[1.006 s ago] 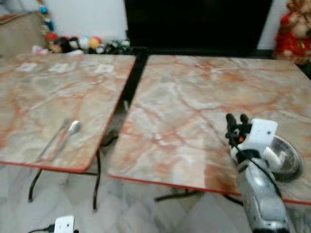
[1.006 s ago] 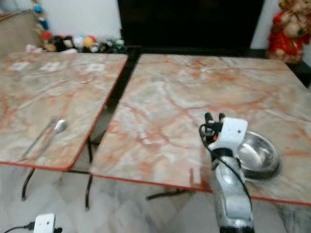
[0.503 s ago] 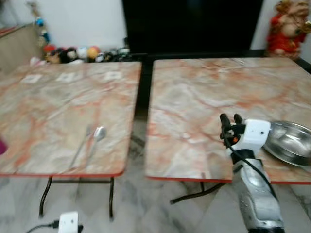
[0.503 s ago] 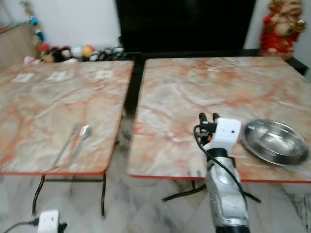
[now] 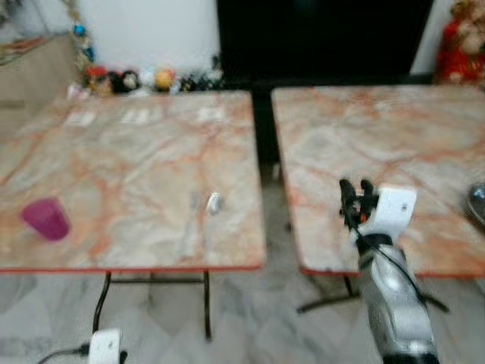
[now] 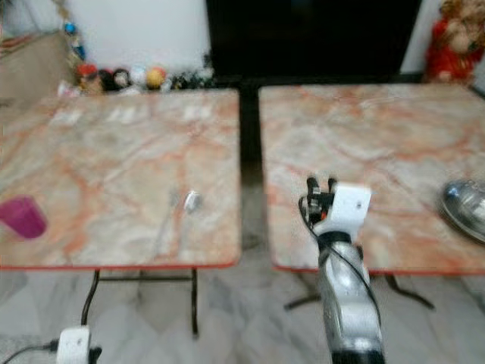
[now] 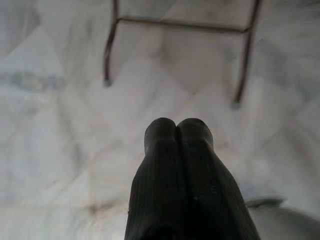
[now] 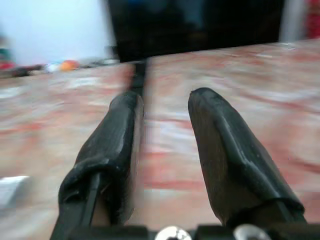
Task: Setting the table
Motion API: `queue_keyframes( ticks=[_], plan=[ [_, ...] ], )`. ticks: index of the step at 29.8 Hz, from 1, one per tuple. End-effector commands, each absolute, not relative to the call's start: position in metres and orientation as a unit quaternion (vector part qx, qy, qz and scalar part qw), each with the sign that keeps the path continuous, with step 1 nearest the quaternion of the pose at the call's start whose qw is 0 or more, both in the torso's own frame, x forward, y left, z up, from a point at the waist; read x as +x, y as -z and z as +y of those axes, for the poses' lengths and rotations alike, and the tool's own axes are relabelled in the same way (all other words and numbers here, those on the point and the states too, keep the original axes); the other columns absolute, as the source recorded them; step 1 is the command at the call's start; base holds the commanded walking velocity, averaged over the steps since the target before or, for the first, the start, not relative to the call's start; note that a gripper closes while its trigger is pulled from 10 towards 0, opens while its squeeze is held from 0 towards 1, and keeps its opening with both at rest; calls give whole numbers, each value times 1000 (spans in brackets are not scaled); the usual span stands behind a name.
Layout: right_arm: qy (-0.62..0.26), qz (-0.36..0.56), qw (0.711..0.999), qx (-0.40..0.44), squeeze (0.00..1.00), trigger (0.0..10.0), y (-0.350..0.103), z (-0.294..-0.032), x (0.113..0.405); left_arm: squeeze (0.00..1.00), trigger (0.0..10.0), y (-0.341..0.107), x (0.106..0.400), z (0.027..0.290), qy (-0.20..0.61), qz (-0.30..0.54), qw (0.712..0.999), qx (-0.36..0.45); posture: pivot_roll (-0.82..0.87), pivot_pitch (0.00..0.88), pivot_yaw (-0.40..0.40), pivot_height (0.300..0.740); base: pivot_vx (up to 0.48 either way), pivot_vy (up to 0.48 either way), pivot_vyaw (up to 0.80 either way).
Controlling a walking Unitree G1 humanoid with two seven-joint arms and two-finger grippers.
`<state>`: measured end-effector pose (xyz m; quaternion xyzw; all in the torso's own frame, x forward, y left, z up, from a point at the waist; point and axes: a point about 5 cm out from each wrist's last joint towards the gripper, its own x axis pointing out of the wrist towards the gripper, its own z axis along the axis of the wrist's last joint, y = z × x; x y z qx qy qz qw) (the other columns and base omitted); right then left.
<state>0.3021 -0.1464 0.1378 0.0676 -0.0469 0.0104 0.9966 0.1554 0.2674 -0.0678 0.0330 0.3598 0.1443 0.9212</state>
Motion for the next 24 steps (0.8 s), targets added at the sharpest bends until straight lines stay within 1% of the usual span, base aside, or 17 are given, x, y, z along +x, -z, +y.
queue_keyframes(
  ticks=[1,7,16,17,24],
  plan=[
    [0,-58,997,59,0,10000,-143,-154,303,0,10000,67,159,264,-142,355,924,30,-26,0,18,740,0,480,0],
    [-2,-53,996,65,0,10000,-140,-149,302,0,10000,68,157,265,-143,359,922,29,-24,0,17,740,0,480,0],
    [6,-52,997,63,0,10000,-141,-153,304,0,10000,68,157,266,-146,363,920,29,-19,0,15,740,0,480,0],
    [8,-51,997,61,0,10000,-140,-154,305,0,10000,68,157,267,-146,364,919,32,-17,0,15,740,0,281,0],
    [35,-41,997,55,0,10000,-137,-166,307,0,10000,69,154,267,-152,364,919,27,-12,0,16,740,0,0,0]
  ],
)
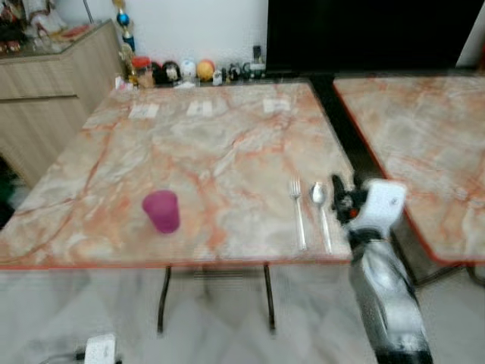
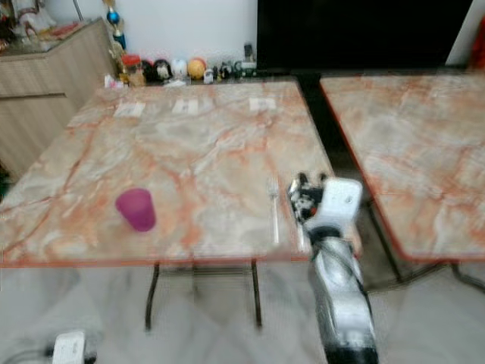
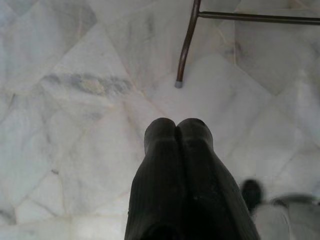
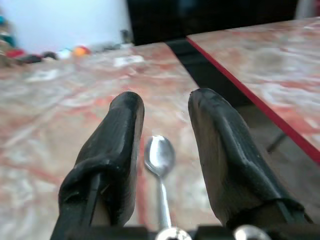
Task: Setting the table
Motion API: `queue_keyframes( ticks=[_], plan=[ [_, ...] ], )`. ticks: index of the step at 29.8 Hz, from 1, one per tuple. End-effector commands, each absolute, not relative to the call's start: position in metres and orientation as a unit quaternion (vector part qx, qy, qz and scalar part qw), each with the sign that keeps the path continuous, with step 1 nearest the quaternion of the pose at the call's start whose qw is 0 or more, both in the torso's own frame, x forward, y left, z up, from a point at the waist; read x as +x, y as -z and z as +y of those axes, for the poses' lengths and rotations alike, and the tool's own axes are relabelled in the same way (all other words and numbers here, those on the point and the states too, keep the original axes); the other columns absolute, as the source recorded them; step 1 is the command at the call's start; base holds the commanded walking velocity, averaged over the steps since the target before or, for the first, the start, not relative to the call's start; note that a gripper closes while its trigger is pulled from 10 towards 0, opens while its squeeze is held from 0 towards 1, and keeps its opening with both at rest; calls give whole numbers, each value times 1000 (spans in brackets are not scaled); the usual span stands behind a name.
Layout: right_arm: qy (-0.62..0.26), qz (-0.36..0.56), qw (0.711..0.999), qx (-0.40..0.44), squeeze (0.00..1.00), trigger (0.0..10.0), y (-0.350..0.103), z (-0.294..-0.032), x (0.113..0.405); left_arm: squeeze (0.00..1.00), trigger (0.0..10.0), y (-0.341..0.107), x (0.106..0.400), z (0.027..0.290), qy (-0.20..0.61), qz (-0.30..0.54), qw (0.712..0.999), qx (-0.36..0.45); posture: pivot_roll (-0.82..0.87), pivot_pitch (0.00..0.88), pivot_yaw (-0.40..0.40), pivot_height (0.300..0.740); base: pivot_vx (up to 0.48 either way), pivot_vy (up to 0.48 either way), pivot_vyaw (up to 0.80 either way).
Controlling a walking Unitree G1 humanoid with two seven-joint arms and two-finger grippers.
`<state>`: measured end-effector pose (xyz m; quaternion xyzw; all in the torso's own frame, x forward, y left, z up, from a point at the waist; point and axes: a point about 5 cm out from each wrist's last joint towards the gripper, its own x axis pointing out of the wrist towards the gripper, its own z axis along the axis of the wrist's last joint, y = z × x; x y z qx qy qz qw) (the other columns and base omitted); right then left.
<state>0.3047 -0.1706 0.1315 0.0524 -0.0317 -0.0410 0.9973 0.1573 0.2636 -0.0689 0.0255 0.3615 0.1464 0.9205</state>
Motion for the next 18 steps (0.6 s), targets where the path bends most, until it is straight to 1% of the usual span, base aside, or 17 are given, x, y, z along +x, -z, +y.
queue_keyframes(
  ticks=[1,12,18],
  plan=[
    [35,-43,997,54,0,10000,-139,-167,308,0,10000,70,153,267,-153,365,918,25,-11,0,15,740,0,0,0],
    [40,-38,997,50,0,10000,-138,-169,312,0,10000,71,150,268,-154,374,914,24,-4,3,15,740,0,0,0],
    [44,-33,997,49,0,10000,-136,-172,311,0,10000,72,149,269,-155,377,913,22,-6,17,19,740,276,0,0]
  ],
)
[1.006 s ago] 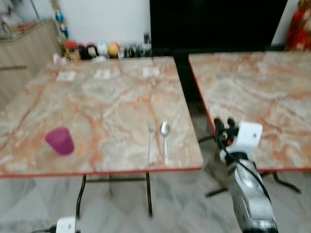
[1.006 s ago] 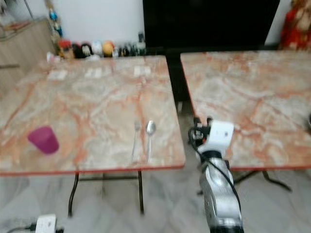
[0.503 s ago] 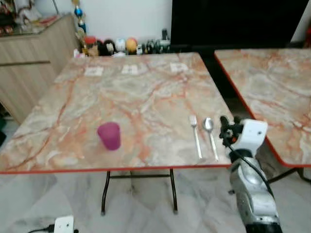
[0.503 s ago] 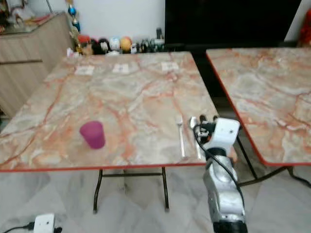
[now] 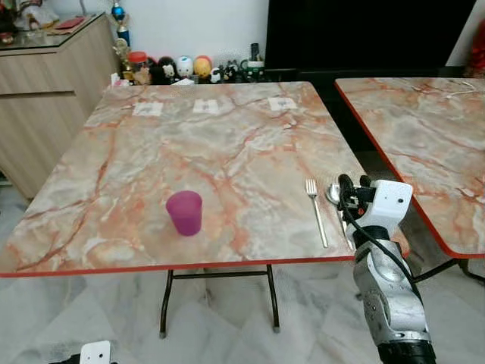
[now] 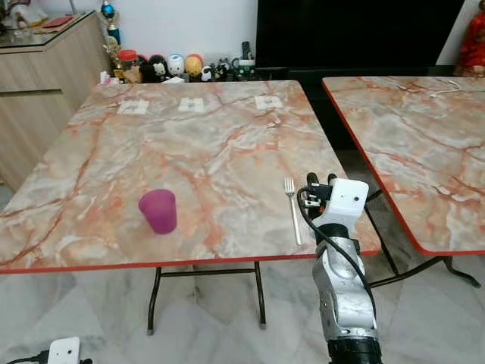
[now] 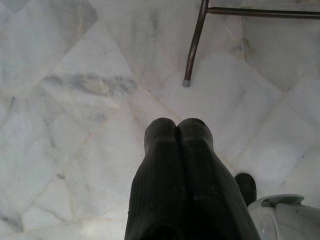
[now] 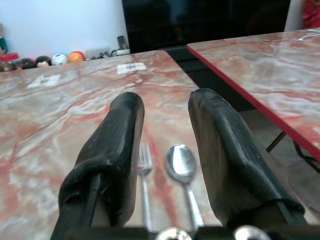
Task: Setting the table
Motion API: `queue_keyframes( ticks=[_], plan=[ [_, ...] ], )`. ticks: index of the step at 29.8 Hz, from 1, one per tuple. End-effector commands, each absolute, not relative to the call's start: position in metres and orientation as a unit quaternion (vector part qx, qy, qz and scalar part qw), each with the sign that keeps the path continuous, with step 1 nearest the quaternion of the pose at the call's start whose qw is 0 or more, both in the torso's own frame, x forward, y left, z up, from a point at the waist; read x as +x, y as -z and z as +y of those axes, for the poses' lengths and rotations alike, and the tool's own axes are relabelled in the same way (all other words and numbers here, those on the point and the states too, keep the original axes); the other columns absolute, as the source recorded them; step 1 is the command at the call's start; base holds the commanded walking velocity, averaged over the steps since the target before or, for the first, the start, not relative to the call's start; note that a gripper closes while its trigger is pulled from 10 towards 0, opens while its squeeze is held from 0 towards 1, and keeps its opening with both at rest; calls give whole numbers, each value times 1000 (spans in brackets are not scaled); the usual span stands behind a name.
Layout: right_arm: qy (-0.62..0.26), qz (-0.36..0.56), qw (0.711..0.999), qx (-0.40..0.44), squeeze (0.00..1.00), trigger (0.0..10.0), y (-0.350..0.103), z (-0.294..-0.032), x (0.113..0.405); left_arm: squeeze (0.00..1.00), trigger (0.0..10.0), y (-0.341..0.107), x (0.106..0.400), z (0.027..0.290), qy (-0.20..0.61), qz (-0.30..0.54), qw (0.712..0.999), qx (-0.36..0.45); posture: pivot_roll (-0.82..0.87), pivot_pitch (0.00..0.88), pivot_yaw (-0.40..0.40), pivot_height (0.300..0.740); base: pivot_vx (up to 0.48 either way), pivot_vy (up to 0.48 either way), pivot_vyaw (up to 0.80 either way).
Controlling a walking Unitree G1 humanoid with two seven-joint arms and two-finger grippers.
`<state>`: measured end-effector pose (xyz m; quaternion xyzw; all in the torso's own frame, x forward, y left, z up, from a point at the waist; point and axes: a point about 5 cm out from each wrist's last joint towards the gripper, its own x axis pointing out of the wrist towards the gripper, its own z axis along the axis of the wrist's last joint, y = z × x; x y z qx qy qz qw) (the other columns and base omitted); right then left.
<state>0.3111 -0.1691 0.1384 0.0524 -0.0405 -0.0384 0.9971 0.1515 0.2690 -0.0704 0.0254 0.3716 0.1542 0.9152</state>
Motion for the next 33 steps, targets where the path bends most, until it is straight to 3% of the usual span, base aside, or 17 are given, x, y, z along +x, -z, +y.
queue_keyframes(
  ticks=[1,9,23,25,26,27,28,31,32,33],
  plan=[
    [44,-33,997,49,0,10000,-136,-171,311,0,10000,72,149,270,-155,378,912,22,-6,19,19,740,307,0,0],
    [49,-30,997,48,0,10000,-134,-173,310,0,10000,73,148,269,-155,381,911,20,-5,22,20,740,309,0,0],
    [52,9,998,42,0,10000,-123,-178,307,0,10000,73,147,270,-157,384,910,22,-8,28,19,740,0,0,0],
    [44,30,998,43,59,10000,-118,-178,306,0,10000,73,148,270,-157,383,910,21,-9,28,19,740,0,0,0],
    [44,40,997,42,157,10000,-116,-179,305,0,10000,73,148,270,-157,383,910,21,-9,28,19,740,0,0,0],
    [44,50,997,41,506,10000,-114,-180,304,0,10000,73,148,270,-157,383,910,21,-9,28,19,740,0,0,0],
    [46,54,996,53,1000,10000,-113,-182,301,0,10000,73,148,270,-157,383,910,21,-9,28,19,740,0,0,0],
    [49,61,996,46,1000,10000,-113,-184,297,0,10000,73,148,270,-157,383,910,22,-11,30,17,740,0,0,0],
    [54,76,995,32,486,10000,-109,-186,294,0,10000,73,148,270,-156,383,910,22,-11,30,17,740,0,0,0],
    [57,84,994,28,302,10000,-107,-187,293,0,10000,72,148,270,-156,383,910,22,-11,30,17,740,0,0,0]
  ],
)
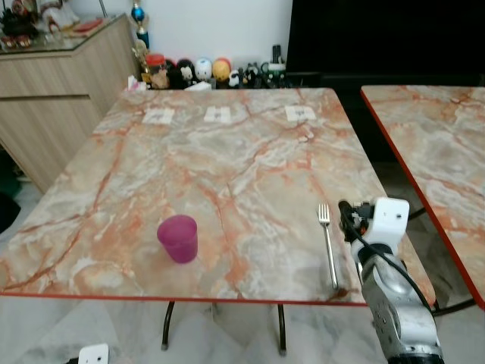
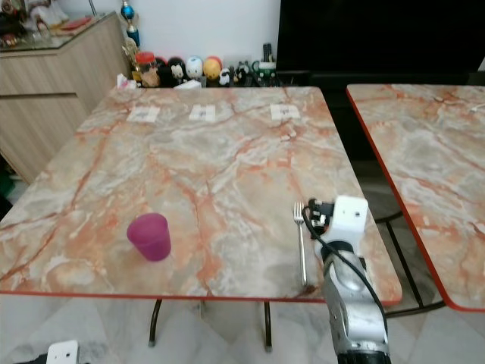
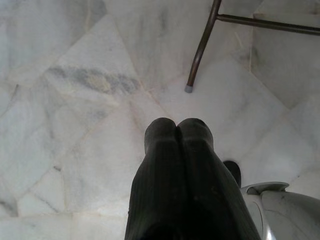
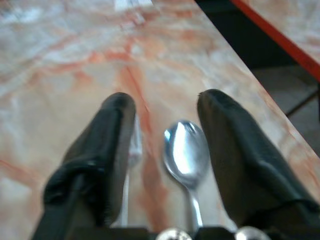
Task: Setting the table
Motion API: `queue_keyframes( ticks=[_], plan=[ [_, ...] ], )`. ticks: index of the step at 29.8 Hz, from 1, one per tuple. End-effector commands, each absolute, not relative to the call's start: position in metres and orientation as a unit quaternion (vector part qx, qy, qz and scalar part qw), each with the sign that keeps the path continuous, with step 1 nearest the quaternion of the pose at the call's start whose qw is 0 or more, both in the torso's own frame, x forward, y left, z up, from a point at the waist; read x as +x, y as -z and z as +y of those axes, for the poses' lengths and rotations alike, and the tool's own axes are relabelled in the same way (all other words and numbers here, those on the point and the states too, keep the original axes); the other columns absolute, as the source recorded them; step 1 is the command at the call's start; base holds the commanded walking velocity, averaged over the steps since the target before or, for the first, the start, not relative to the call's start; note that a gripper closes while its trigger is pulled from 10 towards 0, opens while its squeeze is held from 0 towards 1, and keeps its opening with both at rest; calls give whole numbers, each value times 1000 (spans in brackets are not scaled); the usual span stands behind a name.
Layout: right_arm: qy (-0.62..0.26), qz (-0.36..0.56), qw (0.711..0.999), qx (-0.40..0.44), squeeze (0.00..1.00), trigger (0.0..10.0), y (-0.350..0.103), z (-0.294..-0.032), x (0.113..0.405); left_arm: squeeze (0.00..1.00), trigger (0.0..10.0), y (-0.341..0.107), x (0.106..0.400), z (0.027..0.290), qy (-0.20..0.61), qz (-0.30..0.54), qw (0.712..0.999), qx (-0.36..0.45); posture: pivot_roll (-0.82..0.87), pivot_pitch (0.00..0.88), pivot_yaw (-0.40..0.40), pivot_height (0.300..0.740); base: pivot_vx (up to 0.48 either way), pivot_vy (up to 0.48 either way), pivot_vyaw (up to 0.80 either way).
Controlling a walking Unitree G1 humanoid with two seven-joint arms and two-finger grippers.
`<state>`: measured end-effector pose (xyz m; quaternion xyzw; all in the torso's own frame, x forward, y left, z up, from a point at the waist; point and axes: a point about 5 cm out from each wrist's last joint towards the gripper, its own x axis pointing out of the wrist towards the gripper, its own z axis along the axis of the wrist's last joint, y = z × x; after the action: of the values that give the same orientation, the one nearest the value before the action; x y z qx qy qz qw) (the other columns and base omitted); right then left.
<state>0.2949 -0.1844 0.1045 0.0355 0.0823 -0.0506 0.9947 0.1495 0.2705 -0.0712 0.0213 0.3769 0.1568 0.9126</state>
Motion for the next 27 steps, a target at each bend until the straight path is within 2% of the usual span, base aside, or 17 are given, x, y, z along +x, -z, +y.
queue_keyframes(
  ticks=[1,6,13,22,27],
  plan=[
    [57,92,994,29,0,10000,-105,-187,291,0,10000,73,148,270,-155,383,910,22,-11,30,17,740,0,0,0],
    [50,145,988,25,0,10000,-91,-185,289,0,10000,72,149,269,-154,381,912,22,-14,30,18,740,0,0,0],
    [58,163,982,74,0,10000,-84,-185,293,0,10000,72,150,270,-155,378,913,23,-12,28,17,740,0,0,0],
    [77,189,975,82,0,10000,-75,-194,290,0,10000,72,148,270,-154,377,913,25,-9,33,20,740,0,0,0],
    [64,201,974,83,0,10000,-71,-191,291,0,10000,71,149,270,-154,375,914,25,-13,34,20,740,0,0,0]
  ],
)
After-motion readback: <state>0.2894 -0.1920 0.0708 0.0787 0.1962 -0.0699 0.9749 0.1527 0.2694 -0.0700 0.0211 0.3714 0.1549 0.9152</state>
